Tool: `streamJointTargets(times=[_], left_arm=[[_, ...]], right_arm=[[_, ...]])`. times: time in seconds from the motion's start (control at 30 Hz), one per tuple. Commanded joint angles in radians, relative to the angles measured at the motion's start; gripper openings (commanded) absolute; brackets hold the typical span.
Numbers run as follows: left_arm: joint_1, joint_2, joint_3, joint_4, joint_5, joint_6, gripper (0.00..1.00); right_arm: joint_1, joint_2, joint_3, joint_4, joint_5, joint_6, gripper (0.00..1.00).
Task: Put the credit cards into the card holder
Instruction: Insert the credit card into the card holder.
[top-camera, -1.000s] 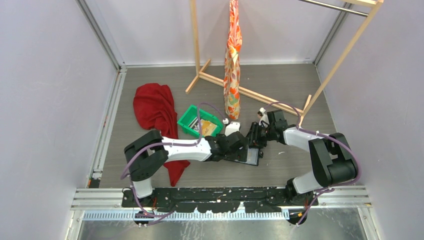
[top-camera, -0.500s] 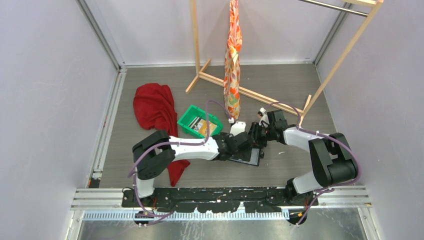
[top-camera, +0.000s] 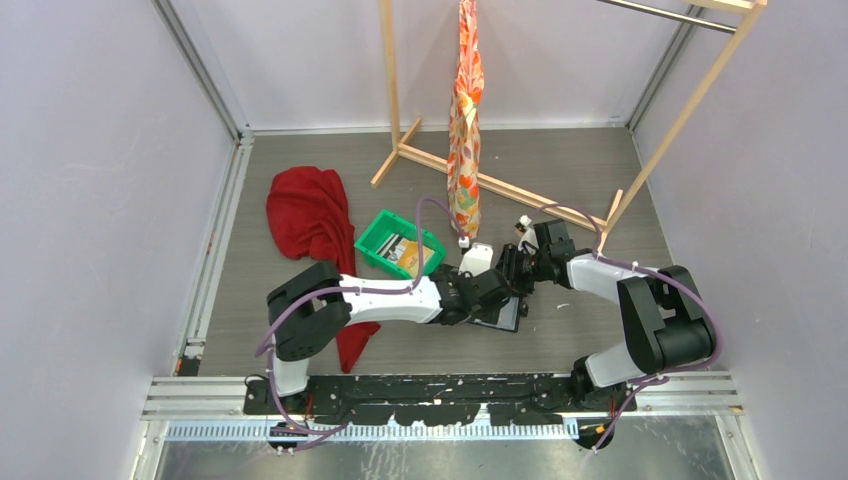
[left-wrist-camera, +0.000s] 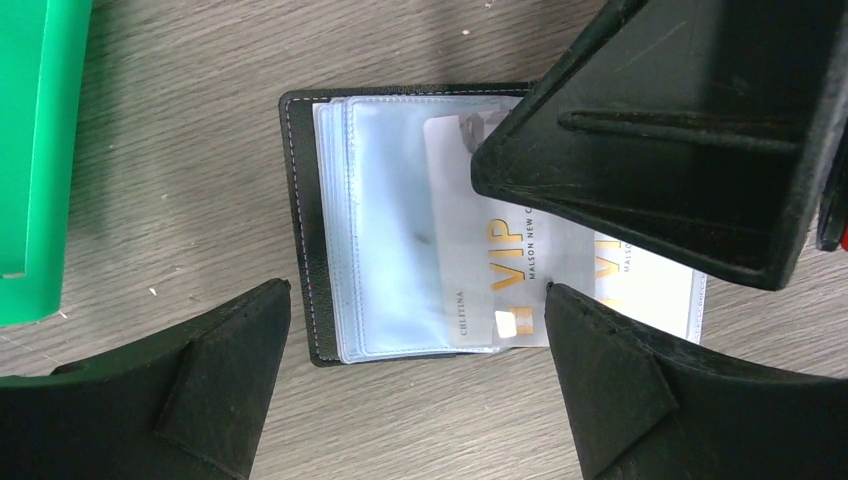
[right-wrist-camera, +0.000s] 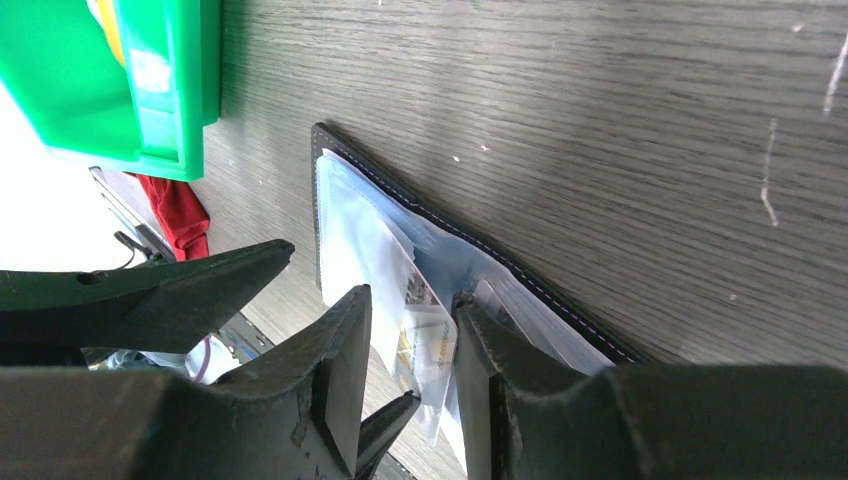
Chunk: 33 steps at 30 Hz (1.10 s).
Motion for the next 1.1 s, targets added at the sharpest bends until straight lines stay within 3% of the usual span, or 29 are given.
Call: streamJointTargets(times=[0.0,0.5,1.07], left_arm=[[-0.015,-0.049,0.031,0.025,-0.051,0.019,1.00],[-0.027,0.002,0.079,0.064,-0.034,0.031,1.00],[-0.027,0.140,0.235,-0.220,-0.130,-0.084,0.92]], right_arm=[[0.003,-0.005,0.014,-0.021,0.044,-0.009,0.41],[0.003,-0.006,0.013,-0.023,0.047,-0.010,0.42],[0.003,-0.011,0.013,-0.023,0.048,-0.012,0.43]])
